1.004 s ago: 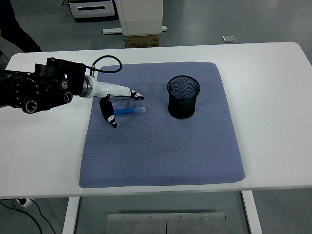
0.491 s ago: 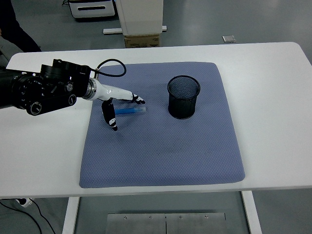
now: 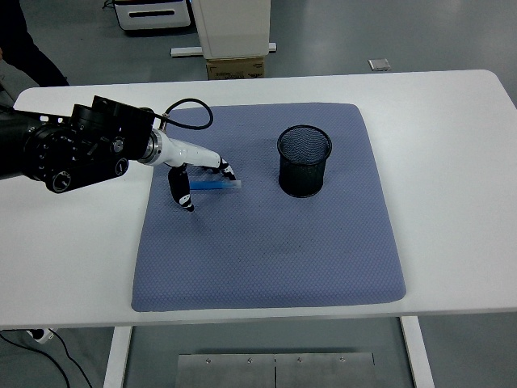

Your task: Left hand places marker in pen holder

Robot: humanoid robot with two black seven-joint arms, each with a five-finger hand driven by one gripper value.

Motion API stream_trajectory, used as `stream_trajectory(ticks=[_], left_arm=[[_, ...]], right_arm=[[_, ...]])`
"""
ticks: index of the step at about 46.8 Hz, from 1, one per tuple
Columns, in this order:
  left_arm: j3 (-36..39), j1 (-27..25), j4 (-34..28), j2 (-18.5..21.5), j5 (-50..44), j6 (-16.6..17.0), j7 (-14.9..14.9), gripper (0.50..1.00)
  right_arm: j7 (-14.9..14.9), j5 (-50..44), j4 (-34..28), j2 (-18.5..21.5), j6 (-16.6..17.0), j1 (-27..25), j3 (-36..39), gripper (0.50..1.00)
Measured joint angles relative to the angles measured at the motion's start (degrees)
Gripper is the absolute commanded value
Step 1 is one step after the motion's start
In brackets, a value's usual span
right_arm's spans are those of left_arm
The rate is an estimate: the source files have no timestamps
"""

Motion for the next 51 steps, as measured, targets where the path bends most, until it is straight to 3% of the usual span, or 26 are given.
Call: stream_trajectory(ticks=[3, 5, 15, 27, 28, 30, 51], left_arm=[[0.0, 0.0, 0.06, -0.02, 0.08, 0.04, 0.0, 0.871], [0.0, 0.0, 0.07, -0.22, 0.09, 0.06, 0.01, 0.824], [-0.01, -0.03, 0.09, -1.19, 1.5, 0.1, 0.03, 0.731], [-0.04, 0.06, 0.06, -1.4, 1.58, 0.11, 0.02, 0.666], [-0.05, 0.07, 0.06, -1.4, 1.58, 0.13, 0.02, 0.637], [-0.07, 0.07, 0.06, -1.4, 1.66, 0.14, 0.02, 0.625], [-0.25, 0.05, 0.06, -1.59, 2.38, 0.23, 0.01, 0.572]], right_arm=[[0.0, 0.0, -0.01, 0.0, 0.0, -0.05, 0.0, 1.0], [0.0, 0.0, -0.02, 0.0, 0.0, -0.02, 0.0, 1.0], [0.0, 0.0, -0.03, 0.0, 0.0, -0.01, 0.0, 1.0], [0.0, 0.0, 0.0, 0.0, 0.0, 0.0, 0.0, 1.0], [0.0, 0.0, 0.02, 0.0, 0.0, 0.0, 0.0, 1.0], [0.0, 0.0, 0.03, 0.0, 0.0, 0.0, 0.0, 1.0], [0.0, 0.0, -0.03, 0.0, 0.0, 0.0, 0.0, 1.0]])
